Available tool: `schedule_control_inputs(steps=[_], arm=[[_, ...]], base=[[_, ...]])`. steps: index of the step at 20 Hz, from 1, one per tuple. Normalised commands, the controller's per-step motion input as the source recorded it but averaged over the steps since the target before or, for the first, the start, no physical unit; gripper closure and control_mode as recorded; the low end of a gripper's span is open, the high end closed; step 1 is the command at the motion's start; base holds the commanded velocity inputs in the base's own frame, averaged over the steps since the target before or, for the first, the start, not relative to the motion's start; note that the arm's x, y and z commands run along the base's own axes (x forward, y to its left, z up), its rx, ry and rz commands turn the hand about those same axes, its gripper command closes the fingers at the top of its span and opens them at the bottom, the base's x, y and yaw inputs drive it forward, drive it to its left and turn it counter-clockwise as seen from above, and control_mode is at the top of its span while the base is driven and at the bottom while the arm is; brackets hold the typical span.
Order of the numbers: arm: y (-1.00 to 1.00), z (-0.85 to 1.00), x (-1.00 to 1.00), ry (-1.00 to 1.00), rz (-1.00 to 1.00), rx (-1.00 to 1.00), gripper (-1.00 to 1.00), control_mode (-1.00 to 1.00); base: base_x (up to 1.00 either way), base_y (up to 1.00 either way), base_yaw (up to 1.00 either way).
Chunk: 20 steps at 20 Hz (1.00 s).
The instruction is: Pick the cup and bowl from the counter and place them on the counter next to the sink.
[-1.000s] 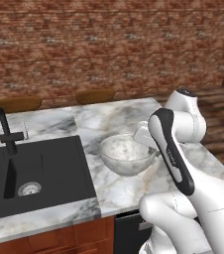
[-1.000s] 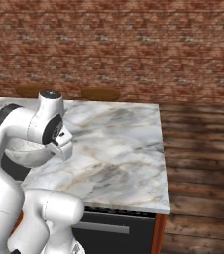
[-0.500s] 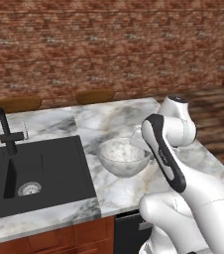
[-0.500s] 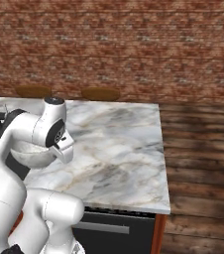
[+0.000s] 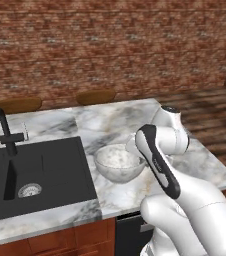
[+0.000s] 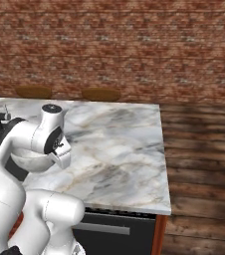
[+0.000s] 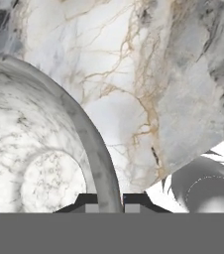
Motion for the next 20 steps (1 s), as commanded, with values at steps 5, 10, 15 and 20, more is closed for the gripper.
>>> schedule_control_inputs(steps=[5, 10, 15, 20], arm=[[0.11, -0.23, 0.09, 0.0, -0.01, 0.0, 1.0, -1.0], [0.03, -0.32, 0.13, 0.0, -0.01, 0.0, 1.0, -1.0], [0.02, -0.32, 0.11, -0.01, -0.01, 0.0, 1.0, -1.0], [0.04, -0.29, 0.15, 0.0, 0.0, 0.0, 1.0, -1.0]], base=[[0.0, 0.0, 0.0], [0.0, 0.0, 0.0], [0.0, 0.0, 0.0], [0.0, 0.0, 0.0]])
